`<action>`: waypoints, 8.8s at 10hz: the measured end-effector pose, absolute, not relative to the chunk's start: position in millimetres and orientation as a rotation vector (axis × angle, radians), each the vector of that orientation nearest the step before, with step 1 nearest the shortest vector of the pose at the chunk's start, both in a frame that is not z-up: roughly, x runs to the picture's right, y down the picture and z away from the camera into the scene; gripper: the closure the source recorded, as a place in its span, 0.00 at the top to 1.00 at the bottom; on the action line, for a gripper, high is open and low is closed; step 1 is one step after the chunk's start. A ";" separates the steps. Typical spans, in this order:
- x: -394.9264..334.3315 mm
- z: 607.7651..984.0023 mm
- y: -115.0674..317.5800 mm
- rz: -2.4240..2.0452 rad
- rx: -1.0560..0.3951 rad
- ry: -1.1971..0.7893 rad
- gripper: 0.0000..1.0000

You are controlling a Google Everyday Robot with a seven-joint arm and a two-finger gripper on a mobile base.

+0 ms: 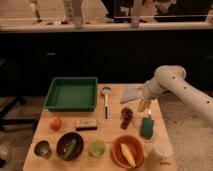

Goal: Place towel in tray

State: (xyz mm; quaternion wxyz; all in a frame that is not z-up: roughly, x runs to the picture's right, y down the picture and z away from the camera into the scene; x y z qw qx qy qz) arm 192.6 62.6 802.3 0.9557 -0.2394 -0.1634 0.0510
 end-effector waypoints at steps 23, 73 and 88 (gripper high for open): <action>172.4 930.8 45.0 0.155 -0.402 -0.330 0.80; 144.5 912.2 35.0 -0.008 -0.510 -0.411 0.00; 71.0 789.7 5.6 -0.225 -0.352 -0.585 0.00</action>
